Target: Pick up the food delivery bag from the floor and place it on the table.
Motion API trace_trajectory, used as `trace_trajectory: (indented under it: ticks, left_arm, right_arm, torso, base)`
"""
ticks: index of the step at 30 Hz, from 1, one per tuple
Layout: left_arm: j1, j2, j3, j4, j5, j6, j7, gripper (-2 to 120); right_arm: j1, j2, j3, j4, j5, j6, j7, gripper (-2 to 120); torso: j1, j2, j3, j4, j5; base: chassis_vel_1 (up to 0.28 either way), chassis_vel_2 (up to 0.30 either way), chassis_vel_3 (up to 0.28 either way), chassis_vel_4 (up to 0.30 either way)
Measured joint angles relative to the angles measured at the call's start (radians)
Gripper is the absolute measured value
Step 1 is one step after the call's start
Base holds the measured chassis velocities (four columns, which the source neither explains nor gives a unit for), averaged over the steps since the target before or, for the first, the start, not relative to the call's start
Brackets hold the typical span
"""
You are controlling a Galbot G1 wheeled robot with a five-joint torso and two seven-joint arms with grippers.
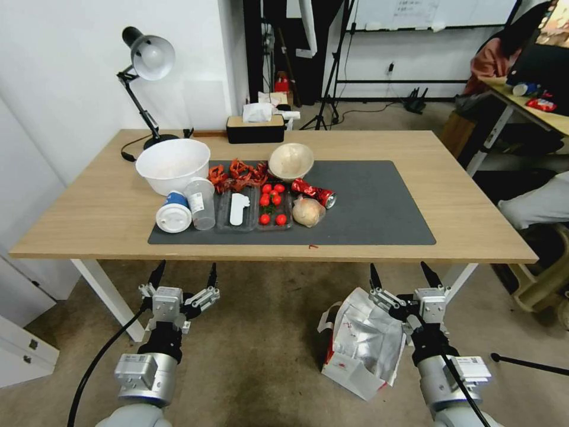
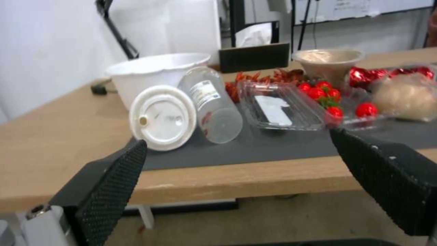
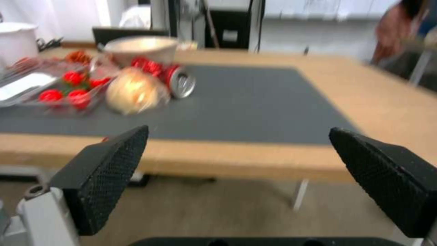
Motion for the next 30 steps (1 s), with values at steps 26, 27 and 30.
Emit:
trace_trajectory:
  ticks: [26, 27, 30]
  left_arm:
    - [-0.035, 0.050, 0.041, -0.033, -0.265, 0.121, -0.134, 100]
    - [-0.036, 0.051, 0.039, -0.018, -0.256, 0.093, -0.125, 100]
    - [-0.034, 0.053, 0.033, 0.003, -0.237, 0.047, -0.101, 100]
  right_arm:
    - [-0.054, 0.030, 0.035, 0.068, 0.082, -0.111, -0.071, 100]
    - [-0.053, 0.030, 0.035, 0.067, 0.080, -0.110, -0.071, 100]
    - [-0.053, 0.029, 0.035, 0.064, 0.079, -0.108, -0.071, 100]
  torso:
    - [0.000, 0.000, 0.000, 0.0001, 0.0000]
    - [0.000, 0.000, 0.000, 0.0001, 0.0000]
    - [0.000, 0.000, 0.000, 0.0001, -0.0001]
  base:
    - [0.000, 0.000, 0.000, 0.000]
    - [0.000, 0.000, 0.000, 0.000]
    - [0.000, 0.000, 0.000, 0.000]
